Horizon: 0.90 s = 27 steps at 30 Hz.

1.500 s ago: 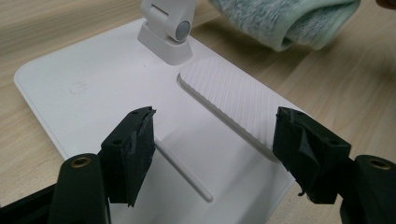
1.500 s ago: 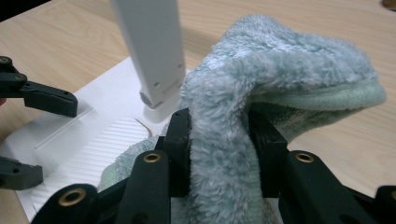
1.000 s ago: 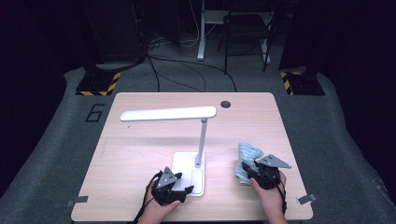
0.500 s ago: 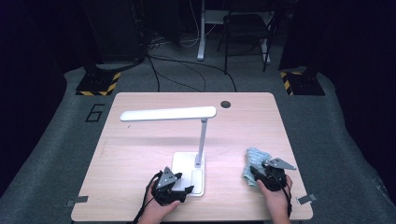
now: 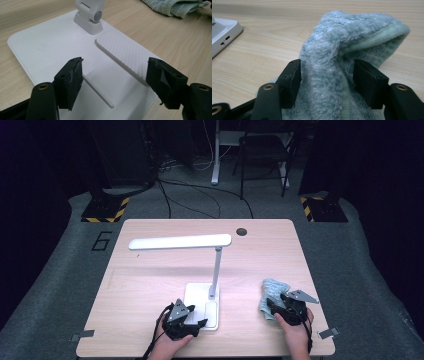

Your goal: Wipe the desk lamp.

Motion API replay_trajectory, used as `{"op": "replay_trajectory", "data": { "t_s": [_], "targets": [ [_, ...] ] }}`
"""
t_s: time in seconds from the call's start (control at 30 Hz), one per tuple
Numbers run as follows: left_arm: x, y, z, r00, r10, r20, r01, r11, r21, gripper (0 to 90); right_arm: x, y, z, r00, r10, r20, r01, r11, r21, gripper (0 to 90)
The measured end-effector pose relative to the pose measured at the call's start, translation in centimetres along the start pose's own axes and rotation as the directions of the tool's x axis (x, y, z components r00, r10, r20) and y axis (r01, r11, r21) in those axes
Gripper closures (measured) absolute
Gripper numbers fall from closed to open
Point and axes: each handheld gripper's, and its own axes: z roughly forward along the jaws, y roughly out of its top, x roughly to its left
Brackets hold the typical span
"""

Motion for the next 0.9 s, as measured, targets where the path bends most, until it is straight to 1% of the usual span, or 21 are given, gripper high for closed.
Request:
{"op": "replay_trajectory", "data": {
  "t_s": [0.13, 0.23, 0.33, 0.4, 0.5, 0.57, 0.63, 0.67, 0.73, 0.8, 0.87, 0.9],
  "targets": [
    [0.0, 0.0, 0.0, 1.0, -0.001, 0.0, 0.001, 1.0, 0.0, 29.6, -0.1, 0.2, -0.4, 0.9999, 0.003, 0.011, -0.003, 1.0, -0.014, 35.1],
    [0.0, 0.0, 0.0, 1.0, -0.001, 0.0, 0.001, 1.0, 0.0, 29.6, -0.2, 0.3, -0.8, 0.9998, 0.016, 0.015, -0.015, 1.0, -0.025, 34.6],
    [0.0, 0.0, 0.0, 1.0, 0.0, 0.0, 0.0, 1.0, 0.0, 29.6, -0.3, 0.5, -1.2, 0.9996, 0.003, 0.028, -0.002, 1.0, -0.031, 34.6],
    [0.0, 0.0, 0.0, 1.0, 0.0, 0.0, 0.0, 1.0, 0.0, 29.6, -0.4, 0.7, -1.7, 0.9993, 0.003, 0.038, -0.002, 0.999, -0.042, 34.6],
    [0.0, 0.0, 0.0, 1.0, -0.001, 0.0, 0.001, 1.0, 0.0, 29.6, -0.4, 0.9, -2.4, 0.9988, 0.012, 0.048, -0.009, 0.998, -0.061, 34.6],
    [0.0, 0.0, 0.0, 1.0, 0.0, 0.0, 0.0, 1.0, 0.0, 29.6, -0.4, 1.2, -3.0, 0.9989, 0.029, 0.037, -0.026, 0.996, -0.081, 34.6],
    [0.0, 0.0, 0.0, 1.0, -0.002, 0.0, 0.002, 1.0, -0.001, 29.6, -0.1, 1.6, -3.7, 0.999, 0.024, 0.037, -0.02, 0.993, -0.113, 34.7],
    [0.0, 0.0, 0.0, 1.0, -0.002, 0.0, 0.002, 1.0, 0.0, 29.6, 0.1, 1.9, -4.0, 0.9988, 0.03, 0.038, -0.025, 0.992, -0.123, 34.6],
    [0.0, 0.0, 0.0, 1.0, -0.001, 0.0, 0.001, 1.0, 0.0, 29.6, 0.5, 2.4, -4.3, 0.9994, 0.027, 0.02, -0.024, 0.99, -0.138, 34.6],
    [0.1, 0.0, 0.0, 1.0, 0.007, -0.004, -0.007, 1.0, 0.0, 29.5, 1.1, 2.8, -4.3, 0.9999, 0.005, 0.009, -0.004, 0.991, -0.137, 34.9],
    [0.2, 0.0, 0.0, 0.9999, 0.014, -0.004, -0.014, 0.9999, -0.001, 29.6, 1.7, 3.0, -4.0, 0.9998, -0.019, 0.003, 0.019, 0.992, -0.124, 35.4],
    [0.2, 0.0, 0.0, 0.9999, 0.012, -0.001, -0.012, 0.9999, -0.001, 29.6, 2.0, 3.1, -3.8, 0.9998, -0.02, -0.003, 0.019, 0.994, -0.112, 35.7]
  ]
}}
